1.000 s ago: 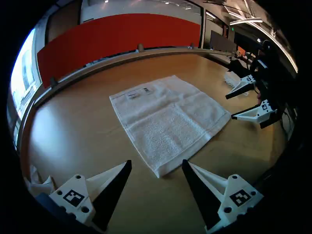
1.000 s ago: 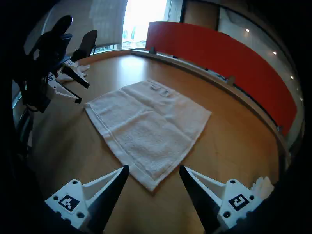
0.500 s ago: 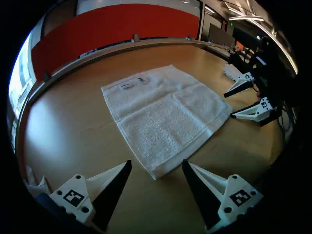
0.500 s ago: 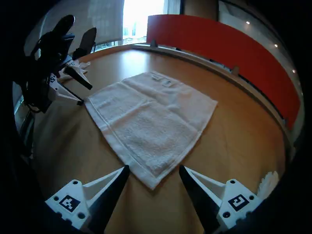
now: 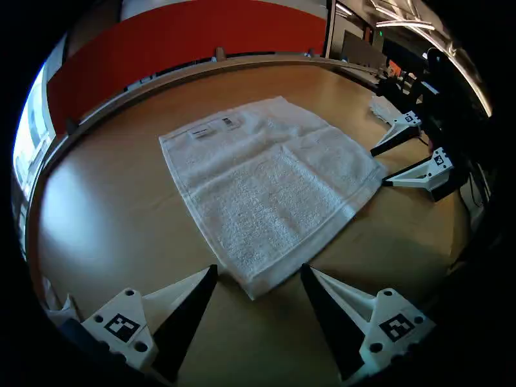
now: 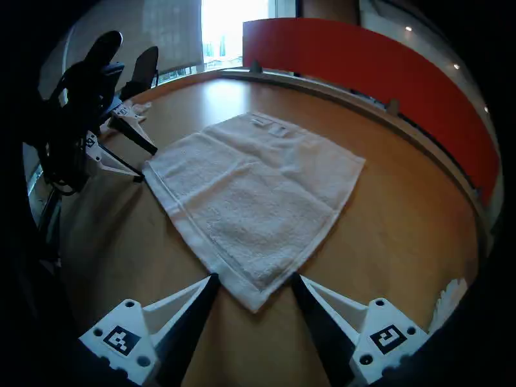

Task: Fold towel

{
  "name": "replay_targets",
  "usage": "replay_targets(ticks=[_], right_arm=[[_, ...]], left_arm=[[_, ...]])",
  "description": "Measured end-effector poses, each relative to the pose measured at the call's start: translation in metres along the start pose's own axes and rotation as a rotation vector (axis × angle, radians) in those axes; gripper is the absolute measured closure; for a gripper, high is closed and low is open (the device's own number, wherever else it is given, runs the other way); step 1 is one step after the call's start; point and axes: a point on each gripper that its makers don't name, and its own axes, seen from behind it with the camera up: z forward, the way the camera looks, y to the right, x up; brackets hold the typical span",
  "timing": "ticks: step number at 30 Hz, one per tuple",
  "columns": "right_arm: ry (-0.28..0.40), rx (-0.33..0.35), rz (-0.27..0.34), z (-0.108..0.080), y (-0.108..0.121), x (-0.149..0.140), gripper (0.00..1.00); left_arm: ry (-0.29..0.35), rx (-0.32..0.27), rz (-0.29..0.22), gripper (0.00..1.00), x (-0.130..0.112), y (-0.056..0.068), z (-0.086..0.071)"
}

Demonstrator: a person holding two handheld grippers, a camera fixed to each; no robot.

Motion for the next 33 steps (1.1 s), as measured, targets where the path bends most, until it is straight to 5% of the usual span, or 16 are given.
replay_targets(ticks=[17, 25, 29, 33], right_arm=[[-0.007, -0.002, 0.008, 0.000, 0.001, 0.001, 0.38], [-0.004, 0.006, 0.002, 0.000, -0.004, 0.001, 0.68], [-0.005, 0.015, 0.021, -0.001, -0.006, 0.002, 0.79], [-0.003, 0.032, 0.045, -0.001, -0.010, 0.003, 0.88]], left_arm=[[0.003, 0.025, 0.031, 0.26, -0.001, 0.002, 0.003], [-0.004, 0.021, 0.033, 0.48, -0.001, 0.010, 0.005], [-0.008, 0.034, 0.017, 0.79, 0.000, 0.008, 0.005], [-0.019, 0.032, -0.013, 0.85, 0.001, 0.008, 0.003]])
